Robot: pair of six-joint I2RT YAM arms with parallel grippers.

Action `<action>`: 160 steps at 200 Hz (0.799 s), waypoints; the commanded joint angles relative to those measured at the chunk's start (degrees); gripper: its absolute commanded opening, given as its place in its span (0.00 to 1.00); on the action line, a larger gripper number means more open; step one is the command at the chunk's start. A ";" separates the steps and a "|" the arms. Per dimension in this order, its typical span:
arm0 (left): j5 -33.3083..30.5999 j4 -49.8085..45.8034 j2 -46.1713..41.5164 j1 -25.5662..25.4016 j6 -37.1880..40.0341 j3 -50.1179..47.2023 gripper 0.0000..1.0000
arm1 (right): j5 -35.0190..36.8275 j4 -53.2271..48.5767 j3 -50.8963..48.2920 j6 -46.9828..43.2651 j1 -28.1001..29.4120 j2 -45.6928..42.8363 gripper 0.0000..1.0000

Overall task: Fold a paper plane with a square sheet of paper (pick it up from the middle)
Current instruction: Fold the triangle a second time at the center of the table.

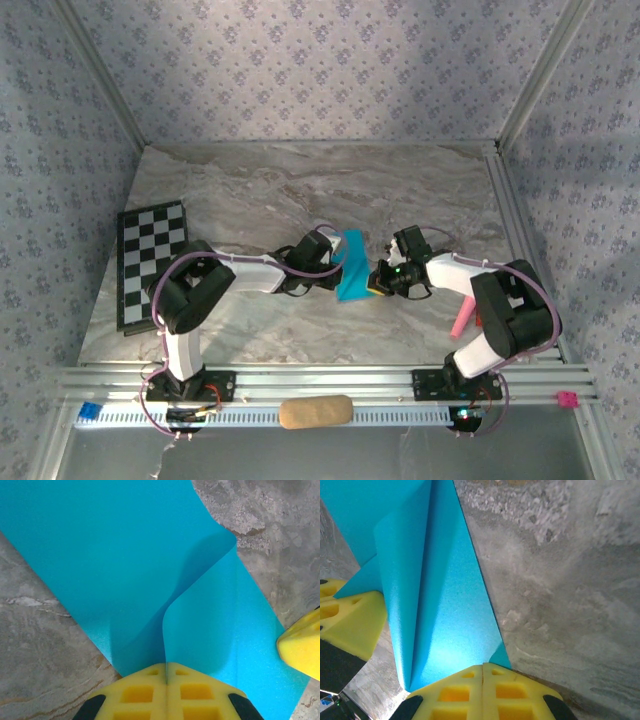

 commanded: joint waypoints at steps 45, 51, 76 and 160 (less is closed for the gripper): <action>-0.51 -2.64 0.17 0.40 0.80 -0.86 0.03 | -4.15 9.13 -1.05 7.14 0.04 -5.90 0.02; -0.44 -2.85 0.13 0.45 0.88 -0.64 0.03 | -5.03 10.40 -0.84 7.83 0.17 -5.30 0.01; -0.36 -3.13 0.17 0.43 1.24 -0.44 0.03 | -5.35 12.41 0.52 9.85 1.29 -2.46 0.00; -0.32 -3.72 0.35 0.45 1.58 -0.06 0.03 | -6.81 16.14 3.56 12.28 3.78 4.15 0.00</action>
